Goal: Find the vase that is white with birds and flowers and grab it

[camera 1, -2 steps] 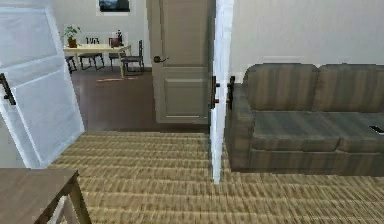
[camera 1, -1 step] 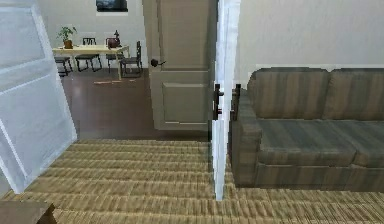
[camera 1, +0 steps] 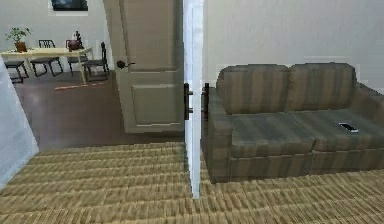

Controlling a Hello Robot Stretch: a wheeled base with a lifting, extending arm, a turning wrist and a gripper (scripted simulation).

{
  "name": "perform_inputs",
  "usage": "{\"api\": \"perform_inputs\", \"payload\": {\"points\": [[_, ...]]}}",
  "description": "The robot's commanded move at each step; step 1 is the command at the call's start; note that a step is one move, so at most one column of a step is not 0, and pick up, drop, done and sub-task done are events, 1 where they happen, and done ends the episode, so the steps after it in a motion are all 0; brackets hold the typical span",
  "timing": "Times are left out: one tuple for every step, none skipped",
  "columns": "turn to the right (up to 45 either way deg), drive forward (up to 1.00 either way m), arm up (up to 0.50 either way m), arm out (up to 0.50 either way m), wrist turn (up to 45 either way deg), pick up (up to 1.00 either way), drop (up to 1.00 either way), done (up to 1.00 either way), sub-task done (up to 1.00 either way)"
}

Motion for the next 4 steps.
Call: {"api": "perform_inputs", "payload": {"points": [[0.0,0.30,0.00,0.00,0.0,0.00,0.00,0.00,0.00],[-33.0,0.00,0.00,0.00,0.0,0.00,0.00,0.00,0.00],[0.0,0.50,0.00,0.00,0.0,0.00,0.00,0.00,0.00],[-45.0,0.00,0.00,0.00,0.0,0.00,0.00,0.00,0.00]]}}
